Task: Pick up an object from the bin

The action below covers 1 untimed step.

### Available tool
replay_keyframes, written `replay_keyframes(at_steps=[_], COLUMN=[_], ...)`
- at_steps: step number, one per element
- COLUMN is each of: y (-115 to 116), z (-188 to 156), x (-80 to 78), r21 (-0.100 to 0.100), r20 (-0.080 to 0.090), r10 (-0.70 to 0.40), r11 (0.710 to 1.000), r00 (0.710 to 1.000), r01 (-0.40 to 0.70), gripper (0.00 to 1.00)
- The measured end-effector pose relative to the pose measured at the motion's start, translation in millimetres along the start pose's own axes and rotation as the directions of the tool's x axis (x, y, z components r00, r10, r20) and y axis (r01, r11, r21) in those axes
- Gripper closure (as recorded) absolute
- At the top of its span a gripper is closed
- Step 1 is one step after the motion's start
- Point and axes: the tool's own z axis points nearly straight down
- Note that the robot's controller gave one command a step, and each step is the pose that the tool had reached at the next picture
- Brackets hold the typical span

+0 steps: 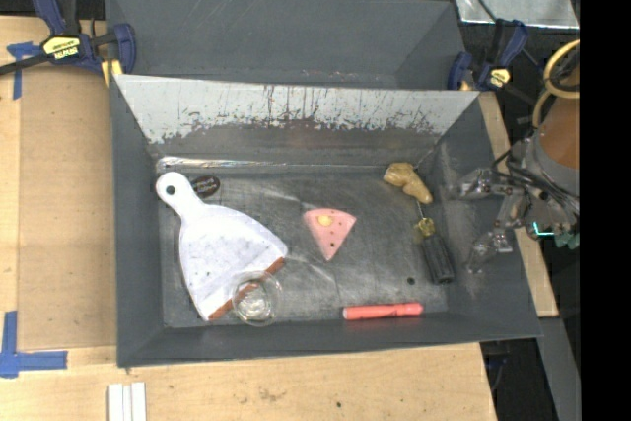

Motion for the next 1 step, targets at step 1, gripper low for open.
replay_keyframes(at_steps=[1], y=[0.7], z=[-4.1], x=[-1.8], r21=[0.002], r20=[0.008], r10=[-0.003], r11=[1.0], r00=[1.0], r01=[0.003], gripper=[0.0])
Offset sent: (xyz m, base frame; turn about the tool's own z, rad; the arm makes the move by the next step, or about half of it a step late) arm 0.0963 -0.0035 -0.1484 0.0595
